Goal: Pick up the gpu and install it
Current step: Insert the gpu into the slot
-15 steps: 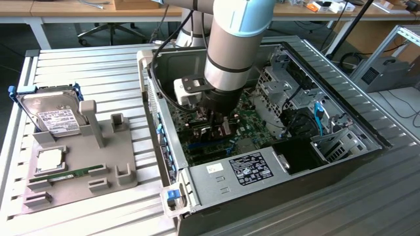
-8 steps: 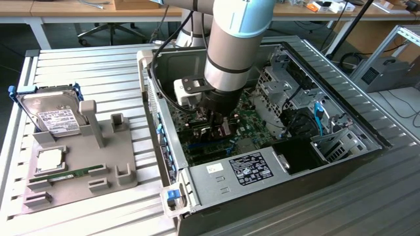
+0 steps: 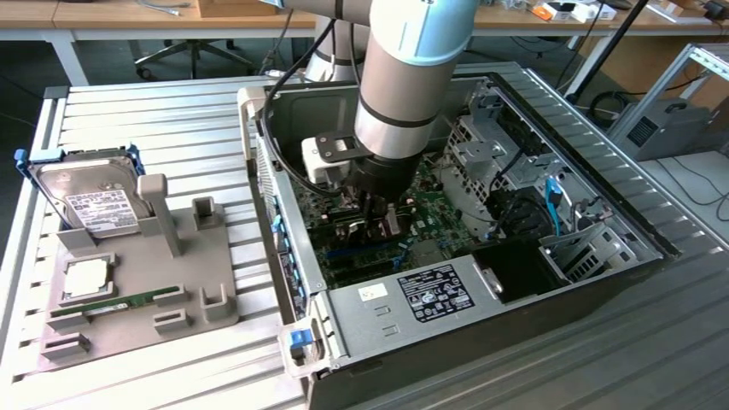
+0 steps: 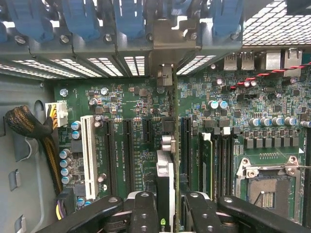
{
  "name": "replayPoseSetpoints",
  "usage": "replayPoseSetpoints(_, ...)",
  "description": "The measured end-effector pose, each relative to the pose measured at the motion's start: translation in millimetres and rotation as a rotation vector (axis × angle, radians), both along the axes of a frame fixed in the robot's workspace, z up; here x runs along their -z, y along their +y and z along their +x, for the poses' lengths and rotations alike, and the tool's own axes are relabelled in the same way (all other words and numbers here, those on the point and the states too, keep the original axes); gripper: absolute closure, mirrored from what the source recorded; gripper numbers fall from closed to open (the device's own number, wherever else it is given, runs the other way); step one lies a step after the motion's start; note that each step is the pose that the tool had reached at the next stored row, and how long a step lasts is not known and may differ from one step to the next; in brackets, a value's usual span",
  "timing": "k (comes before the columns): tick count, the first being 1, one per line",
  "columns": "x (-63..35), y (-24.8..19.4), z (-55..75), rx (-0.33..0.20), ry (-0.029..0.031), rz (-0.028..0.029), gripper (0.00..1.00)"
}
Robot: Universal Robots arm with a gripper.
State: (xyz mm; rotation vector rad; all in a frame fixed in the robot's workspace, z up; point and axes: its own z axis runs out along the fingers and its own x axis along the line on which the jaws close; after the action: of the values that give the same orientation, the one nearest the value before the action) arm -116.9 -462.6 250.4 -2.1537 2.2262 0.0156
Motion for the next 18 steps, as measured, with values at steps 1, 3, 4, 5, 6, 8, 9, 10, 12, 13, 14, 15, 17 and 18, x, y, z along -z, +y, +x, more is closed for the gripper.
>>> replayPoseSetpoints(1,0.0,0.0,0.0,0.0,-0.0001,0.0,0.73)
replayPoseSetpoints(3,0.2,0.0,0.0,0.0,0.0001,-0.0002,0.73)
replayPoseSetpoints(4,0.8,0.0,0.0,0.0,0.0,-0.0001,0.73)
replayPoseSetpoints(5,1.1,0.0,0.0,0.0,0.0001,-0.0001,0.73)
replayPoseSetpoints(6,1.2,0.0,0.0,0.0,0.0001,-0.0002,0.73)
replayPoseSetpoints(8,1.3,0.0,0.0,0.0,0.0001,-0.0002,0.73)
replayPoseSetpoints(9,1.4,0.0,0.0,0.0,0.0,-0.0001,0.73)
replayPoseSetpoints(10,1.4,0.0,0.0,0.0,0.0,-0.0001,0.73)
replayPoseSetpoints(12,3.5,0.0,-0.1,0.0,0.0,-0.0001,0.73)
replayPoseSetpoints(13,3.5,0.0,-0.2,0.0,0.0001,-0.0002,0.73)
replayPoseSetpoints(14,3.5,0.0,-0.2,0.0,0.0001,-0.0002,0.73)
replayPoseSetpoints(15,3.5,0.0,-0.1,0.0,0.0001,-0.0002,0.73)
replayPoseSetpoints(17,4.3,0.0,-0.1,0.0,0.0,0.0001,0.73)
replayPoseSetpoints(18,4.7,0.0,-0.2,0.0,0.0001,-0.0001,0.73)
